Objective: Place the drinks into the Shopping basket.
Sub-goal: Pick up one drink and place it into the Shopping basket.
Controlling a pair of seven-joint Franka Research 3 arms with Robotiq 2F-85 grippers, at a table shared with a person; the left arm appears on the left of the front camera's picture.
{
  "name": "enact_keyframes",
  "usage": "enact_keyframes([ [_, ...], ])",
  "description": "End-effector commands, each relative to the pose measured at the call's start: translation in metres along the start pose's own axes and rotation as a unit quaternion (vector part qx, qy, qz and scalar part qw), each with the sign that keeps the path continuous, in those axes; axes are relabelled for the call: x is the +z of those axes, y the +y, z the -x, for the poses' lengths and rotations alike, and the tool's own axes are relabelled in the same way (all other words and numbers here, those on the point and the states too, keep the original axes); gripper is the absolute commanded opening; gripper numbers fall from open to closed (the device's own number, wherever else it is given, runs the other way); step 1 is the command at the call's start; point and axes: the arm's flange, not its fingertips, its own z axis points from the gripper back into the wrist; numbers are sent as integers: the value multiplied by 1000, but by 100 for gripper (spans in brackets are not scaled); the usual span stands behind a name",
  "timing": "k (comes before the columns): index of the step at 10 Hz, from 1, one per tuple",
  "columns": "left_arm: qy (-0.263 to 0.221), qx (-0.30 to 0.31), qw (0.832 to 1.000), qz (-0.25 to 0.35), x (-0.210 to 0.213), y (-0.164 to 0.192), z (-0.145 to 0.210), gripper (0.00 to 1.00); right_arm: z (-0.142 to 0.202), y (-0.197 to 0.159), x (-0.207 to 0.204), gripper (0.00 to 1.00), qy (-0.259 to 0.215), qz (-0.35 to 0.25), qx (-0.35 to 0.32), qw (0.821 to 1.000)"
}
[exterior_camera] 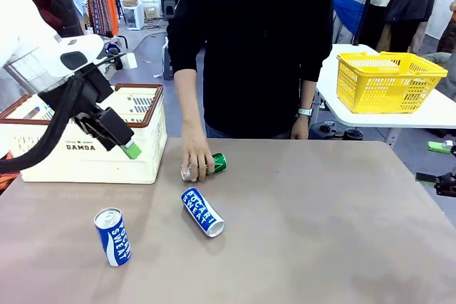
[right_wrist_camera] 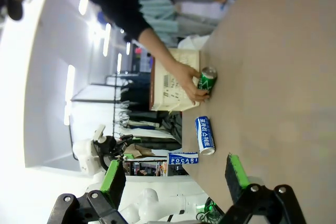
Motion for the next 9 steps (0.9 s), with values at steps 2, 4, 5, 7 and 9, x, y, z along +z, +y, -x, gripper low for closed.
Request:
enact_keyframes([
  [2, -72, 116, 991, 4, 34, 81, 78, 100, -2, 4, 3, 100, 5, 5, -9, 1000],
  [4, -77, 219, 973, -16, 45, 114, 140, 100, -2, 4, 3, 100, 5, 5, -9, 1000],
  [5, -81, 228, 970, -15, 44, 117, 153, 100, -2, 4, 3, 100, 5, 5, -9, 1000],
  [7, -92, 218, 971, -26, 40, 115, 145, 100, -2, 4, 3, 100, 5, 5, -9, 1000],
  [9, -81, 171, 980, -60, 35, 98, 94, 100, -2, 4, 3, 100, 5, 5, -9, 1000],
])
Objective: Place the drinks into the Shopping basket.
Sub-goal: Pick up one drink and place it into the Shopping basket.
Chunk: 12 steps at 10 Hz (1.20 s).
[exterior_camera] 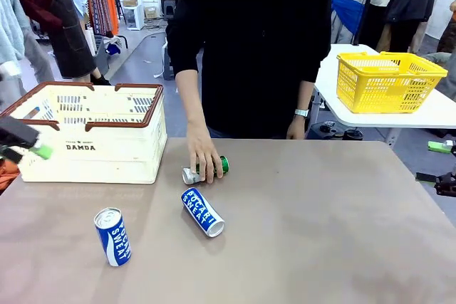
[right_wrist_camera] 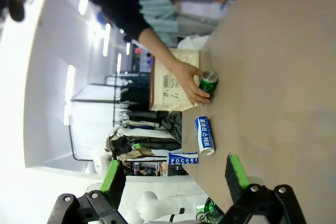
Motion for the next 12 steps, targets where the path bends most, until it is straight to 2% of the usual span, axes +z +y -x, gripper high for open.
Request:
enact_keyframes([
  [1, 1, -73, 997, -39, -26, -60, -40, 100, -1, 4, 3, 100, 6, 4, -9, 1000],
  [4, 30, -224, 968, -110, -79, -183, -89, 100, -1, 4, 3, 100, 6, 4, -9, 1000],
  [5, 34, -262, 953, -147, -97, -215, -93, 100, -1, 4, 3, 100, 6, 4, -9, 1000],
  [6, 36, -281, 944, -170, -106, -232, -95, 100, -1, 4, 3, 100, 6, 4, -9, 1000],
  [7, 34, -270, 950, -153, -99, -219, -102, 100, -1, 4, 3, 100, 6, 4, -9, 1000],
  [9, 38, -191, 972, -133, -75, -160, -99, 100, -1, 4, 3, 100, 6, 4, -9, 1000],
  [10, 26, -120, 983, -135, -56, -119, -80, 100, -1, 4, 3, 100, 6, 4, -9, 1000],
  [11, 20, -101, 987, -124, -50, -104, -66, 100, -1, 4, 3, 100, 6, 4, -9, 1000],
  [12, 22, -108, 985, -130, -53, -107, -62, 100, -1, 4, 3, 100, 6, 4, -9, 1000],
])
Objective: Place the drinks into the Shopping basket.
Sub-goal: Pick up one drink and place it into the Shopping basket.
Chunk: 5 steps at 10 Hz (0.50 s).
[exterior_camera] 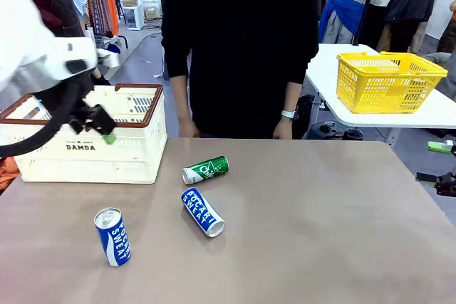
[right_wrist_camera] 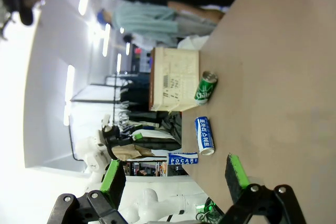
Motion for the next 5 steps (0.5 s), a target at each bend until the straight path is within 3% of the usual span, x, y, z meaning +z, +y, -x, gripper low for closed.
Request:
enact_keyframes([
  [1, -10, -27, 1000, 1, -3, -33, -1, 100, -1, 4, 2, 100, 6, 4, -9, 1000],
  [3, -17, -135, 991, 0, -20, -85, -42, 100, -1, 4, 2, 100, 6, 4, -9, 1000],
  [5, -15, -237, 971, 11, -42, -140, -66, 100, -1, 4, 2, 100, 6, 4, -9, 1000],
])
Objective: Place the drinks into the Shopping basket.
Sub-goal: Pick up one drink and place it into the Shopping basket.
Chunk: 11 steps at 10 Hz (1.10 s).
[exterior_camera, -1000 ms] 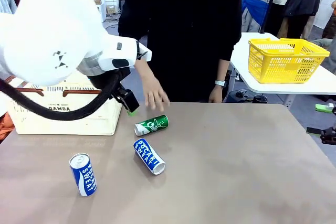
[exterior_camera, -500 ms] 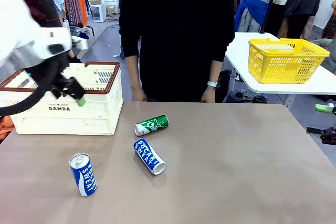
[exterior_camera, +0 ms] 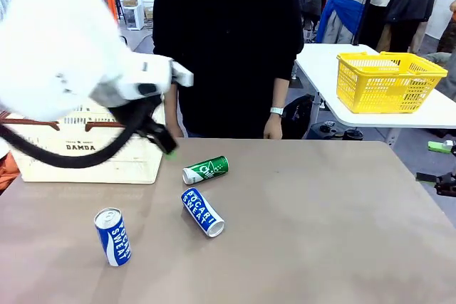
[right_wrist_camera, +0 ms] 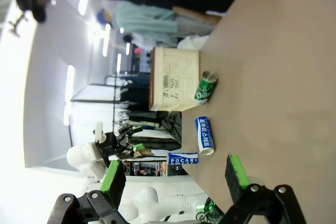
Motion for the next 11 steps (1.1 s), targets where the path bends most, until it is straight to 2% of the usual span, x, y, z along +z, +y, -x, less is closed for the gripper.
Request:
enact_keyframes([
  [1, -7, -114, 993, 9, -27, -8, -31, 100, -1, 4, 2, 100, 6, 4, -9, 1000],
  [3, -34, -256, 965, 52, -47, -31, -31, 100, -1, 4, 2, 100, 6, 4, -9, 1000],
  [4, -85, -397, 908, 105, -53, -35, -20, 100, -1, 4, 2, 100, 6, 4, -9, 1000],
  [5, -121, -463, 865, 153, -58, -36, -10, 100, -1, 4, 2, 100, 6, 4, -9, 1000],
  [6, -142, -498, 833, 197, -62, -39, -3, 100, -1, 4, 2, 100, 6, 4, -9, 1000],
  [7, -135, -532, 807, 217, -63, -40, 1, 100, -1, 4, 2, 100, 6, 4, -9, 1000],
  [8, -55, -580, 777, 240, -62, -38, 5, 100, -1, 4, 2, 100, 6, 4, -9, 1000],
  [9, 35, -576, 787, 218, -61, -36, 5, 100, -1, 4, 2, 100, 6, 4, -9, 1000],
  [10, 88, -574, 787, 208, -58, -34, 4, 100, -1, 4, 2, 100, 6, 4, -9, 1000],
  [11, 114, -520, 828, 177, -57, -27, 2, 100, -1, 4, 2, 100, 6, 4, -9, 1000],
])
